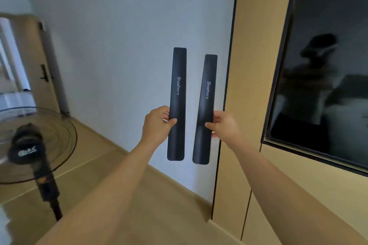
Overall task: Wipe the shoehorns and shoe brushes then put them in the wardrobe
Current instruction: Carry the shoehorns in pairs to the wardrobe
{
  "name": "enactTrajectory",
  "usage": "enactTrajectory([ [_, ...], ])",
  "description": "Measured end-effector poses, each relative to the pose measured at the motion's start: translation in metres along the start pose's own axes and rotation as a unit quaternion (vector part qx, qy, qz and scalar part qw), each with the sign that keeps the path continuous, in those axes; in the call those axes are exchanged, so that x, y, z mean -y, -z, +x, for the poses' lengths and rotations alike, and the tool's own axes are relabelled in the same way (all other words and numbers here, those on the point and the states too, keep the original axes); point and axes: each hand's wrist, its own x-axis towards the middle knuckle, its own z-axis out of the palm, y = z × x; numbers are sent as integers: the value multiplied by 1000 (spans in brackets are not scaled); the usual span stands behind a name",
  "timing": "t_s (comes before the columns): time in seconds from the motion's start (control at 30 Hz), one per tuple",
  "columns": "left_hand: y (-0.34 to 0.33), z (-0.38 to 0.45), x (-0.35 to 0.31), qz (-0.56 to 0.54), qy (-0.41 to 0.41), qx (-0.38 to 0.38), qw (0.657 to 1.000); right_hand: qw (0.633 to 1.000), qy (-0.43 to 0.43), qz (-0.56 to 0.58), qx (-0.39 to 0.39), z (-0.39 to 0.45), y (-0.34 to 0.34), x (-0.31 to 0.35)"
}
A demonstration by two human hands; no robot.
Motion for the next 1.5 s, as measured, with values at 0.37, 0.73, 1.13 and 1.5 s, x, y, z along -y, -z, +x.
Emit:
enactTrajectory([
  [0.37,31,103,122,57,67,-89,992,992,40,44,107,164,-134,-19],
  [0.73,65,292,256,64,62,-118,989,989,80,19,121,368,-273,-2],
  [1.13,79,460,396,115,77,-134,981,982,109,23,155,563,-413,-19],
  [1.5,97,635,508,175,138,-200,954,954,148,77,249,779,-546,-20],
])
